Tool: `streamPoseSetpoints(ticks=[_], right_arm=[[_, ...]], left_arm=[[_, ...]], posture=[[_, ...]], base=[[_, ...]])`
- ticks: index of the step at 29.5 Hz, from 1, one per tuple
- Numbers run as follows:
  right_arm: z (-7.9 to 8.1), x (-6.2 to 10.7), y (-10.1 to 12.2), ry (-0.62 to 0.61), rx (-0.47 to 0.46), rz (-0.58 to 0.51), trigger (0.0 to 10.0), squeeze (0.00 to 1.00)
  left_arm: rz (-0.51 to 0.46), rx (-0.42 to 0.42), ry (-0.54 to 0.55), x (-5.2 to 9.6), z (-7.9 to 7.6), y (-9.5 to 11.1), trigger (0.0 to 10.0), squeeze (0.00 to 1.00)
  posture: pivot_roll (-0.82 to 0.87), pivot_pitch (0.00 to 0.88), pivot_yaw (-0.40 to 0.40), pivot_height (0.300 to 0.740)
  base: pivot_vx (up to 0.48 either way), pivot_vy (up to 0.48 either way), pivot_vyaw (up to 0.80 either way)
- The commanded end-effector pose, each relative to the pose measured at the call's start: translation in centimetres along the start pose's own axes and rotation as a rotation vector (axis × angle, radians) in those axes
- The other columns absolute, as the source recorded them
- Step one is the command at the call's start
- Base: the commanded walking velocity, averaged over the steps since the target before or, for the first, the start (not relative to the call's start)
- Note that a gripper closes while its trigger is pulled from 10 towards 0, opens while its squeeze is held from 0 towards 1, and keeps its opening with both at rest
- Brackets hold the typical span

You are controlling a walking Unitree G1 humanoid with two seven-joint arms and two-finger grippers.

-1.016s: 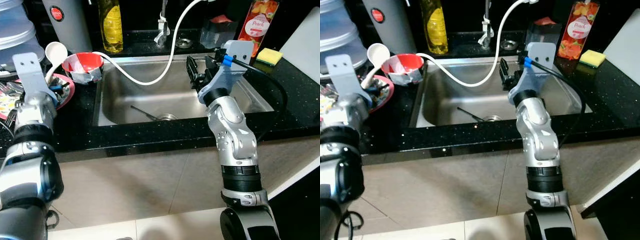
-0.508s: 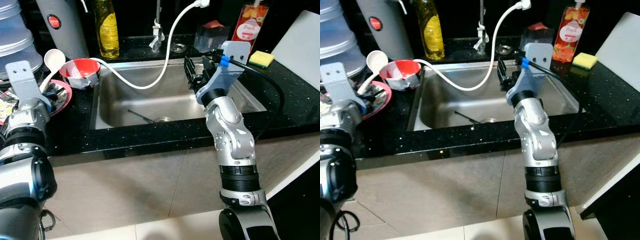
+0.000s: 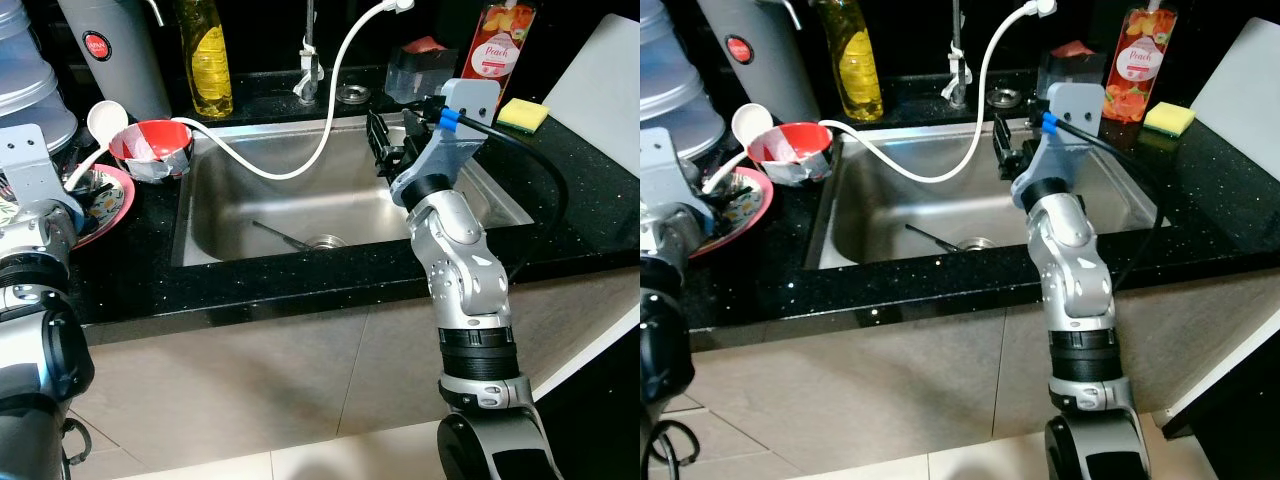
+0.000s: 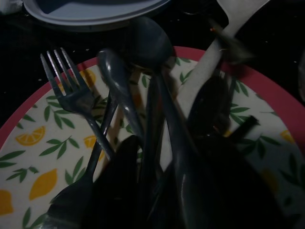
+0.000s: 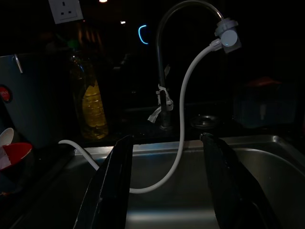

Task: Kitchen organization

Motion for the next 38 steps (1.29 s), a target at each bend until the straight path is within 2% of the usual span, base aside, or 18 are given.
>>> streamPoseSetpoints(ticks=[1,7,12,13,14,15,16,17,18,19,20,22,24,25,30,34,37,38], right_arm=[[0.2,0.0,-0.2,0.006,-0.004,0.004,10.0,0.0],[0.1,-0.1,-0.2,0.006,-0.001,0.003,10.0,0.0],[0.2,-0.2,-0.1,0.009,0.001,0.004,10.0,0.0],[0.2,-0.2,-0.1,0.011,0.002,0.005,10.0,0.0],[0.2,-0.2,-0.1,0.011,0.002,0.005,10.0,0.0],[0.2,-0.2,-0.1,0.013,0.002,0.005,10.0,0.0],[0.2,-0.2,-0.1,0.013,0.002,0.005,10.0,0.0],[0.3,-0.2,-0.1,0.014,0.002,0.006,10.0,0.0],[0.3,-0.2,-0.1,0.014,0.002,0.006,10.0,0.0],[0.3,-0.2,-0.1,0.016,0.001,0.006,10.0,0.0],[0.3,-0.2,-0.1,0.016,0.001,0.006,10.0,0.0],[0.4,-0.3,-0.1,0.018,0.0,0.008,10.0,0.0],[0.4,-0.3,-0.2,0.019,-0.002,0.009,10.0,0.0],[0.4,-0.3,-0.2,0.019,-0.002,0.009,10.0,0.0],[0.5,-0.3,-0.3,0.02,-0.005,0.012,10.0,0.0],[0.4,-0.3,-0.3,0.019,-0.006,0.012,10.0,0.0],[0.4,-0.3,-0.2,0.015,-0.007,0.011,10.0,0.0],[0.4,-0.3,-0.2,0.015,-0.007,0.011,10.0,0.0]], left_arm=[[0.274,-0.03,-0.011,0.0,0.0,-8.1,0.0,0.0],[0.291,-0.002,-0.03,0.1,-0.7,-9.0,0.0,0.0],[0.257,0.025,-0.033,-0.1,-1.1,-8.1,0.0,0.0],[0.223,0.027,-0.019,-0.2,-1.0,-7.3,10.0,0.0],[0.223,0.027,-0.019,-0.2,-1.0,-7.3,10.0,0.0],[0.156,-0.002,0.034,-0.3,-0.6,-5.9,10.0,0.0],[0.156,-0.002,0.034,-0.3,-0.6,-5.9,10.0,0.0],[0.082,-0.026,0.078,-0.3,-0.2,-4.3,10.0,0.0],[0.082,-0.026,0.078,-0.3,-0.2,-4.3,10.0,0.0],[0.001,-0.042,0.101,-0.2,-0.2,-2.5,10.0,0.0],[0.001,-0.042,0.101,-0.2,-0.2,-2.5,10.0,0.0],[-0.159,-0.045,0.075,0.3,-1.0,1.1,10.0,0.0],[-0.242,-0.007,0.024,1.0,-2.1,3.5,10.0,0.0],[-0.242,-0.007,0.024,1.0,-2.1,3.5,10.0,0.0],[-0.326,0.003,-0.01,2.2,-3.0,6.2,10.0,0.0],[-0.355,0.004,-0.022,2.6,-3.3,7.0,10.0,0.0],[-0.524,-0.006,-0.054,5.1,-4.6,11.5,10.0,0.0],[-0.524,-0.006,-0.054,5.1,-4.6,11.5,10.0,0.0]], posture=[[0.16,0.013,-0.019,0.74],[0.15,0.016,-0.021,0.74],[0.15,0.017,-0.029,0.74],[0.15,0.016,-0.033,0.74],[0.15,0.016,-0.033,0.74],[0.15,0.016,-0.034,0.74],[0.15,0.016,-0.034,0.74],[0.15,0.015,-0.035,0.74],[0.15,0.015,-0.035,0.74],[0.15,0.015,-0.036,0.74],[0.15,0.015,-0.036,0.74],[0.15,0.018,-0.038,0.74],[0.16,0.023,-0.039,0.74],[0.16,0.023,-0.039,0.74],[0.16,0.023,-0.039,0.74],[0.16,0.03,-0.038,0.74],[0.15,0.033,-0.033,0.74],[0.15,0.033,-0.033,0.74]], base=[[0.0,0.0,0.0],[0.0,0.0,0.0],[0.0,0.0,0.0],[0.0,0.0,0.0],[0.0,0.0,0.0],[0.0,0.0,0.0],[0.0,0.0,0.0],[0.0,0.0,0.0],[0.0,0.0,0.0],[0.0,0.0,0.0],[0.0,0.0,0.0],[0.0,0.0,0.0],[0.0,0.0,0.0],[0.0,0.0,0.0],[0.0,0.0,0.0],[0.0,0.0,0.0],[0.0,0.0,0.0],[0.0,0.0,0.0]])
Point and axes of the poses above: a point about 5 cm out from each wrist's last joint towards the gripper, its own x axis pointing back from the gripper into the wrist, its own y axis along the axis of the wrist's last joint, z = x × y, the point moved 5 cm from there along -x, pointing out of the wrist towards the gripper, and after that the axes turned 13 degrees about -x, right-handed, at the moved point
